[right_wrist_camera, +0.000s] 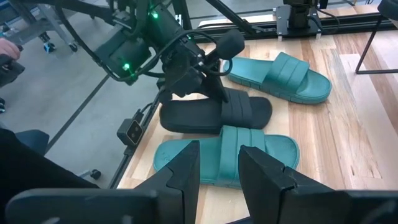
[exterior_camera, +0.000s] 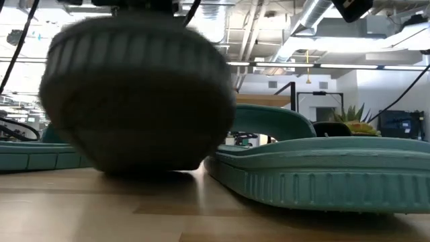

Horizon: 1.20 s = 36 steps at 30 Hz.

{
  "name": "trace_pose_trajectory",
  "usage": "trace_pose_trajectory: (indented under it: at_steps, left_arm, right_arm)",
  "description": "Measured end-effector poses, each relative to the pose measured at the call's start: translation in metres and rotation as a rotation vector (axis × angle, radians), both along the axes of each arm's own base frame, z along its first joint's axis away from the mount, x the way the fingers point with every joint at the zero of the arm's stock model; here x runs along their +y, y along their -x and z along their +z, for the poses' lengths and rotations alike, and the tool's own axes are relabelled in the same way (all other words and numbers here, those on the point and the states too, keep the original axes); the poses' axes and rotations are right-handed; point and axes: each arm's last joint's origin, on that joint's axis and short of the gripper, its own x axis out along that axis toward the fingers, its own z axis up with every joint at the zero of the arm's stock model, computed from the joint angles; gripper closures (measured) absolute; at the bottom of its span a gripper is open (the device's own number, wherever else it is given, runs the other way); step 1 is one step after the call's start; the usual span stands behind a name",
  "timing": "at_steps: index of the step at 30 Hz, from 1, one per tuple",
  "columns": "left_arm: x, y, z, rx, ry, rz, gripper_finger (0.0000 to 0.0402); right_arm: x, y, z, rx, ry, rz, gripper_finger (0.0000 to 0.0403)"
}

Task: Pick and place slides into the shelf
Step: Put the black slide on the shelf

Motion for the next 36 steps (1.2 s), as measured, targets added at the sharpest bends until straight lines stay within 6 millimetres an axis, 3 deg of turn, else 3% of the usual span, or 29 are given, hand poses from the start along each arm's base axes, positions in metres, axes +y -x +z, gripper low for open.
trace_pose_trajectory:
  at_steps: [19, 36]
  left_arm:
    - [-0.003, -0.003, 0.019, -0.014, 0.012, -0.098, 0.0401]
    - [0.005, 0.007, 0.062, -0.067, 0.014, -0.190, 0.0401]
  right_arm:
    - [0.000, 0.000, 0.000, 0.000, 0.001, 0.000, 0.0305]
    - [0.000, 0.000, 0.000, 0.000, 0.002, 0.000, 0.0305]
